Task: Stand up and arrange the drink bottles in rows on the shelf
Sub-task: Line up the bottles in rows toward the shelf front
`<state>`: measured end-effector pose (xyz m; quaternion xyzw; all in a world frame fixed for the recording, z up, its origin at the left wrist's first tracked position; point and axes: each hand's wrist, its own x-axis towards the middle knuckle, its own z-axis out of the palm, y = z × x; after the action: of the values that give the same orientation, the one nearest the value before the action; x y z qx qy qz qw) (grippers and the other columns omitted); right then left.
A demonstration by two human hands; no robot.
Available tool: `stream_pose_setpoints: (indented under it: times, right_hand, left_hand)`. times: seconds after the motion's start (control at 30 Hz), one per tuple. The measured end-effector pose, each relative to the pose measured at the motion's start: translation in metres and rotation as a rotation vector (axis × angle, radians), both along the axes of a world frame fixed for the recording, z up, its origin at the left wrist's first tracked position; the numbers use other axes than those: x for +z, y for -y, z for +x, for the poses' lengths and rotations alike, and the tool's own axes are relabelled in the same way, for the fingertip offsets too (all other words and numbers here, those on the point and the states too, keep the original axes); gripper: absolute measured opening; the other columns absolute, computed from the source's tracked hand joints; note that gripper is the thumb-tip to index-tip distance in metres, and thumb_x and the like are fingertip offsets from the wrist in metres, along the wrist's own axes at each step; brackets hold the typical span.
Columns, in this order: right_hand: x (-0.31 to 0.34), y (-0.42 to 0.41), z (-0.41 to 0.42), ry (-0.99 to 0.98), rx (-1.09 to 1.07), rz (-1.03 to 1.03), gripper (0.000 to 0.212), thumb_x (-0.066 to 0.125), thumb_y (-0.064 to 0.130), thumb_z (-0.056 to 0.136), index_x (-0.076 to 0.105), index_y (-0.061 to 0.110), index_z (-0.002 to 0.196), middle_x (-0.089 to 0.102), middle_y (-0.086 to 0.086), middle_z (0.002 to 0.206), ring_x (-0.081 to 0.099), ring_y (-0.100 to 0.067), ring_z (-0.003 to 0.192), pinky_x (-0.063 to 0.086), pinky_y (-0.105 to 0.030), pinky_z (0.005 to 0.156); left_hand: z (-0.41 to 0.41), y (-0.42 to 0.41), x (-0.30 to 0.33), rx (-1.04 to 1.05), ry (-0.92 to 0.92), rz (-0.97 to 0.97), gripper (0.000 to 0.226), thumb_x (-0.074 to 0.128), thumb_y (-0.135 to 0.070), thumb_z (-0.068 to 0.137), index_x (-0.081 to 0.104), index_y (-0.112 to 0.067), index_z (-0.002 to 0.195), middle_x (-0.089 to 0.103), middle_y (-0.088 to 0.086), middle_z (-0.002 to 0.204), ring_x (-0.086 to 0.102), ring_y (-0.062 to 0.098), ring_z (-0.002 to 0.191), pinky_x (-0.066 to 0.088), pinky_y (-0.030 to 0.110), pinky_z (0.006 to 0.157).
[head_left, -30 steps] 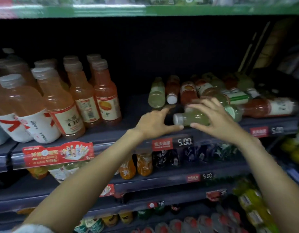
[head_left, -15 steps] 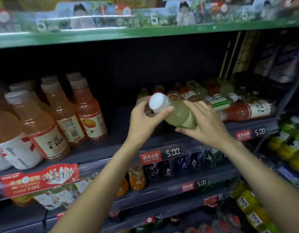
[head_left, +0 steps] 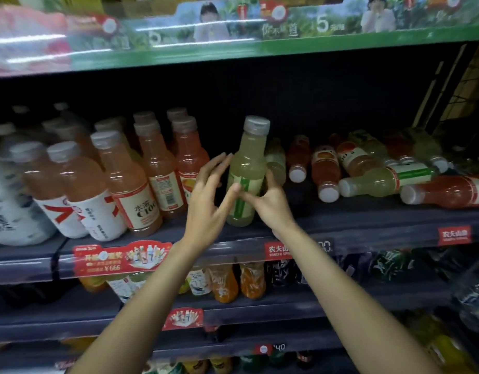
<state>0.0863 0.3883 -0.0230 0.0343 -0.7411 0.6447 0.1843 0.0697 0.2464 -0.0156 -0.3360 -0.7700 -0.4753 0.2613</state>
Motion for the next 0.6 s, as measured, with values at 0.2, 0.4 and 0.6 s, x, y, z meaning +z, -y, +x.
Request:
stream_pose_setpoints:
  times: [0.2,0.4,0.6]
  right_hand:
    - [-0.016,0.003,-0.012,0.043,0.133,0.143,0.055,0.053,0.055,0.085,0.037,0.047,0.138,0.053,0.001,0.132,0.053,-0.013,0.118,0.046,-0.04,0.101]
    - [-0.023,0.025,-0.016,0.032,0.128,0.001,0.046,0.05,0.039,0.094,0.042,0.028,0.138,0.061,0.0,0.118,0.063,-0.014,0.105,0.054,-0.047,0.086]
    - [-0.013,0.023,-0.025,-0.013,0.095,0.109,0.034,0.05,0.022,0.097,0.047,0.019,0.131,0.06,-0.002,0.111,0.064,-0.014,0.095,0.055,-0.034,0.076]
  left_hand:
    - [0.004,0.025,-0.024,0.16,-0.005,-0.086,0.07,0.059,-0.045,0.089,0.031,-0.019,0.147,0.033,0.006,0.148,0.032,0.012,0.138,0.026,0.01,0.108]
    - [0.006,0.035,-0.027,0.33,-0.123,-0.089,0.09,0.079,-0.04,0.074,0.026,-0.02,0.145,0.035,0.012,0.135,0.04,0.023,0.127,0.047,0.026,0.091]
    - [0.005,0.044,-0.029,0.416,-0.09,-0.025,0.084,0.08,-0.03,0.074,0.03,-0.026,0.141,0.036,0.012,0.134,0.041,0.026,0.126,0.041,0.023,0.094]
